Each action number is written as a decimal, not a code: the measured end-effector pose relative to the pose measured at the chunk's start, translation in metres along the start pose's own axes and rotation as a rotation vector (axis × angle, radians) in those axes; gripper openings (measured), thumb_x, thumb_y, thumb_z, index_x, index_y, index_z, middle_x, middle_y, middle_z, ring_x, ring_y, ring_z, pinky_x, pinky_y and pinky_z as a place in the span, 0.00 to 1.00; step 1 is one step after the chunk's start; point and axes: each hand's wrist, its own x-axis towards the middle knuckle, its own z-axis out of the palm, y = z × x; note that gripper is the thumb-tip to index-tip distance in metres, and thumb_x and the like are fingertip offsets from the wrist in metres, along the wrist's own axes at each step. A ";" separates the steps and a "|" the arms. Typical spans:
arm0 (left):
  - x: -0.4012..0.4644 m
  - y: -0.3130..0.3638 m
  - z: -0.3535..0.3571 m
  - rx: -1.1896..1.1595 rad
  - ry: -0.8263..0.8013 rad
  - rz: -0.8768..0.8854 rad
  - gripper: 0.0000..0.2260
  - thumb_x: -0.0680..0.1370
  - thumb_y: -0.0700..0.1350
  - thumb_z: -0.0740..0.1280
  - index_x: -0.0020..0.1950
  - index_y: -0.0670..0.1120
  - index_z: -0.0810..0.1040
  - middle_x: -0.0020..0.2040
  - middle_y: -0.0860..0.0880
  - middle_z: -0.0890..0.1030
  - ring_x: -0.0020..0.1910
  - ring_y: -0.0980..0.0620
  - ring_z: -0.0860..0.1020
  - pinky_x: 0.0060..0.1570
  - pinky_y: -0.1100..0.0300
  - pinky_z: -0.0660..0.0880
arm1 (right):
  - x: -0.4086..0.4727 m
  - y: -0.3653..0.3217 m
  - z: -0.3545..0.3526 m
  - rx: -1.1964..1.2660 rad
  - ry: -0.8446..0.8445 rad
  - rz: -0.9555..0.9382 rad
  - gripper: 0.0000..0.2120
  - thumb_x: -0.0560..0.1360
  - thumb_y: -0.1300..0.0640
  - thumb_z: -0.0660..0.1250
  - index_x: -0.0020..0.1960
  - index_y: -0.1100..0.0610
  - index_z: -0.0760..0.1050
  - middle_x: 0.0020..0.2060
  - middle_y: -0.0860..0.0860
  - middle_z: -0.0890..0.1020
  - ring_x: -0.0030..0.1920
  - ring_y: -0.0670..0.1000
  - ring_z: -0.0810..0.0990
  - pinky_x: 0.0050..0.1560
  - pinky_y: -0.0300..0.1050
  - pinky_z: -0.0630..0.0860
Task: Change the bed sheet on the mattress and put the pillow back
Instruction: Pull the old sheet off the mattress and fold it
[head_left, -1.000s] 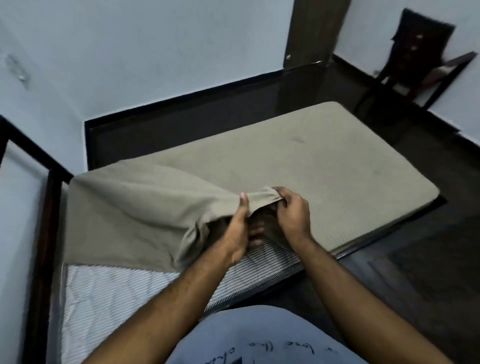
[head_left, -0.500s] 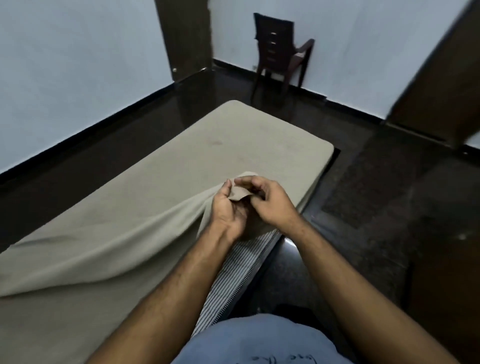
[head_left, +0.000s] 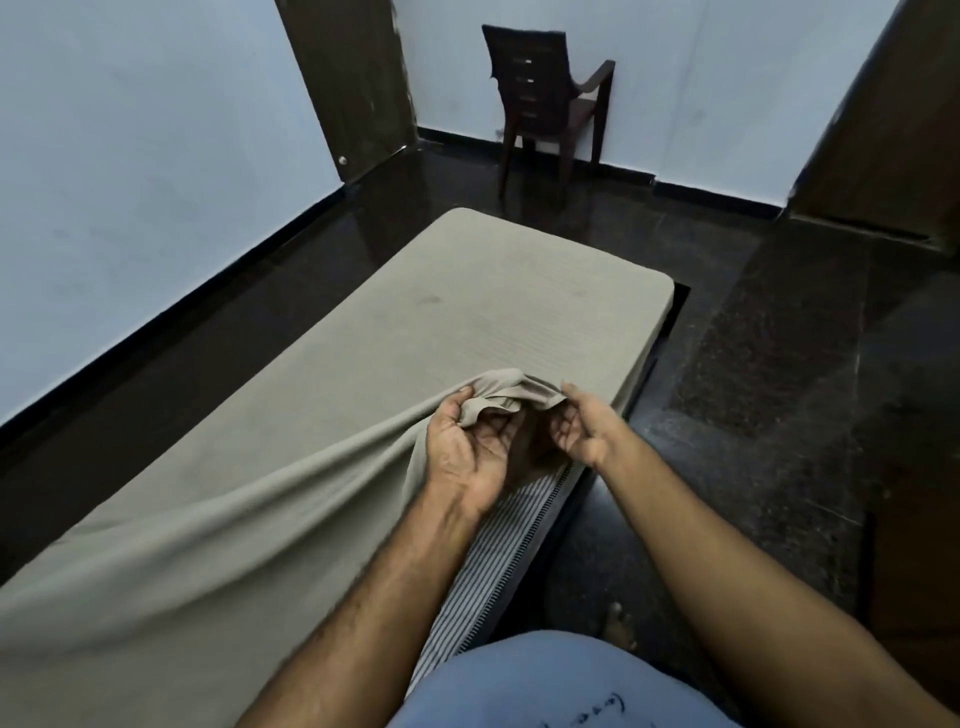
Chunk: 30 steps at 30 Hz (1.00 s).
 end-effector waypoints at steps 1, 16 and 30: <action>0.003 0.000 0.002 0.003 0.015 0.018 0.15 0.81 0.45 0.59 0.41 0.41 0.80 0.34 0.43 0.83 0.36 0.47 0.81 0.55 0.48 0.77 | 0.006 -0.008 0.001 -0.027 0.016 -0.007 0.10 0.83 0.54 0.62 0.44 0.54 0.76 0.23 0.47 0.80 0.25 0.43 0.75 0.27 0.33 0.71; 0.069 -0.064 0.121 0.160 -0.005 0.178 0.17 0.83 0.52 0.58 0.44 0.47 0.83 0.41 0.49 0.85 0.40 0.53 0.84 0.43 0.58 0.82 | -0.059 -0.129 -0.014 -0.440 -0.800 -0.581 0.07 0.76 0.66 0.70 0.51 0.57 0.84 0.39 0.50 0.84 0.39 0.43 0.78 0.40 0.36 0.73; 0.054 -0.065 0.155 -0.096 -0.030 0.283 0.10 0.67 0.43 0.60 0.31 0.44 0.78 0.33 0.44 0.81 0.40 0.44 0.79 0.67 0.47 0.71 | 0.092 -0.154 -0.060 0.226 -0.200 0.025 0.18 0.83 0.41 0.58 0.62 0.54 0.73 0.52 0.54 0.81 0.47 0.50 0.80 0.43 0.44 0.74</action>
